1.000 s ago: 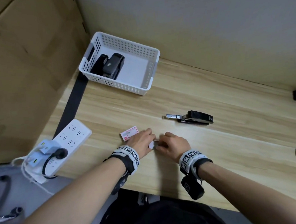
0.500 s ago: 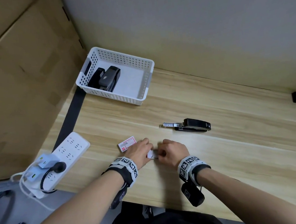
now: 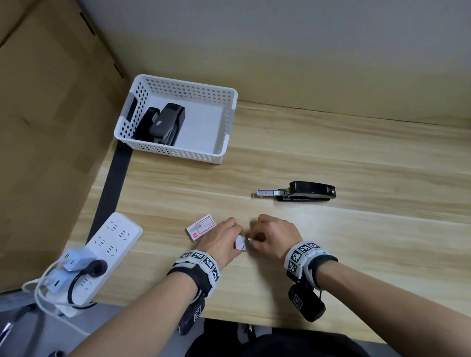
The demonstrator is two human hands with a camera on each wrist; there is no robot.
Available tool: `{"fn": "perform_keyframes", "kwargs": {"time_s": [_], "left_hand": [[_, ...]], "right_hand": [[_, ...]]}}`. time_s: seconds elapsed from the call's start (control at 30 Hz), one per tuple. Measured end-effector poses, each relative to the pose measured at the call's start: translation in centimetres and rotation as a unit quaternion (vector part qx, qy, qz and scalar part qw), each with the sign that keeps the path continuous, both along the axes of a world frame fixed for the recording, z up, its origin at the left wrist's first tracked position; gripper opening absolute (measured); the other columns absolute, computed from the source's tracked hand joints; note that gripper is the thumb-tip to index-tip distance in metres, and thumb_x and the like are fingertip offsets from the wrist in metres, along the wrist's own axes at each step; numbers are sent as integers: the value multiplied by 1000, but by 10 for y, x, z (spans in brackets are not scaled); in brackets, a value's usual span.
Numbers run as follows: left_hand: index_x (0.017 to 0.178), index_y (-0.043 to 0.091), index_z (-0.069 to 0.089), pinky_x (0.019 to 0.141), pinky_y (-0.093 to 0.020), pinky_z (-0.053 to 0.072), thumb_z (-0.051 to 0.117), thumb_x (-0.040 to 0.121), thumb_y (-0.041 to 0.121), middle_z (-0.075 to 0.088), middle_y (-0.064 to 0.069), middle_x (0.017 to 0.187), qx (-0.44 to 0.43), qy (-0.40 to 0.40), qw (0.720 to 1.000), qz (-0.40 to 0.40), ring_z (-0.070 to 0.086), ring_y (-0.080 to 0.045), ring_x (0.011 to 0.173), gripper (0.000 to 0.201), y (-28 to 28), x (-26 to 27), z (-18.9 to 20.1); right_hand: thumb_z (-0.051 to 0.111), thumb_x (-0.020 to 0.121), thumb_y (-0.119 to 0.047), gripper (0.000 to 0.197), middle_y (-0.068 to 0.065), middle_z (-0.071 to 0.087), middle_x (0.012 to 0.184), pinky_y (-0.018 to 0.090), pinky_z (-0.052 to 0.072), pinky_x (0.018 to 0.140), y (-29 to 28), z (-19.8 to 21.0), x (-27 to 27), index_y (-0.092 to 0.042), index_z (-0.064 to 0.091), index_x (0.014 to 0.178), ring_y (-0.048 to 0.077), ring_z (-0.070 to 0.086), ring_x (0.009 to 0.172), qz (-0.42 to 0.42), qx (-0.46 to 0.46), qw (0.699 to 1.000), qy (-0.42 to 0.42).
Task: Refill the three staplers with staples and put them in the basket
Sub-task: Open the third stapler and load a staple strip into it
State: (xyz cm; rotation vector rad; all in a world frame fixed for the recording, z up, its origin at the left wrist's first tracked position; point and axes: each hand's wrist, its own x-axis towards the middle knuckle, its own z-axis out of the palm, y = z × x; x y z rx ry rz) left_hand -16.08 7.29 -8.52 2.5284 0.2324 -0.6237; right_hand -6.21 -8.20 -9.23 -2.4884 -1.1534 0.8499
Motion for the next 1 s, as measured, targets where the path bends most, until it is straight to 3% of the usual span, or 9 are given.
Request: {"fn": "perform_keyframes", "kwargs": {"time_s": [0.2,0.43,0.6,0.7,0.87,1.0], "left_hand": [[115,17,61,72,-27,36,64,88,21,49,1,113,2,6,1000,-6,55,-20,100,27,-2,5,-1],[121,25,58,73,-29,40,72,80,39,48,8,113,23,33,999,-20,53,-15,105,46,-3,8,-4],[125,27,55,78,-34,47,66,80,53,49,9,115,50,43,997,-40,51,-15,111,53,-6,18,-2],[123,26,57,81,-34,48,55,85,58,51,10,115,58,33,997,-39,52,-14,112,50,-7,27,-1],[124,21,57,81,-36,48,48,95,49,53,6,117,56,1,997,-57,53,-17,111,42,-15,53,0],[106,23,61,77,-34,48,53,92,49,57,6,109,74,-22,996,-50,57,-19,99,30,-31,82,-2]], "right_hand": [[67,82,-49,19,-13,61,96,32,52,70,-18,-6,48,-33,71,92,13,60,88,-102,9,993,-52],[67,83,-44,18,-12,59,100,34,52,69,-21,-17,49,-34,68,97,15,60,93,-55,36,996,-54],[67,82,-44,21,-14,58,109,34,53,75,-32,-21,46,-34,67,101,13,58,102,-32,50,998,-19],[68,82,-38,20,-14,58,109,34,54,74,-43,-21,47,-33,68,101,11,58,101,-31,66,997,-4],[64,87,-40,16,-16,57,106,27,52,73,-68,-20,52,-35,69,102,7,60,92,-62,89,994,-2],[61,90,-36,14,-15,58,108,28,52,74,-93,-18,53,-33,70,100,9,62,92,-81,86,993,7]]}}
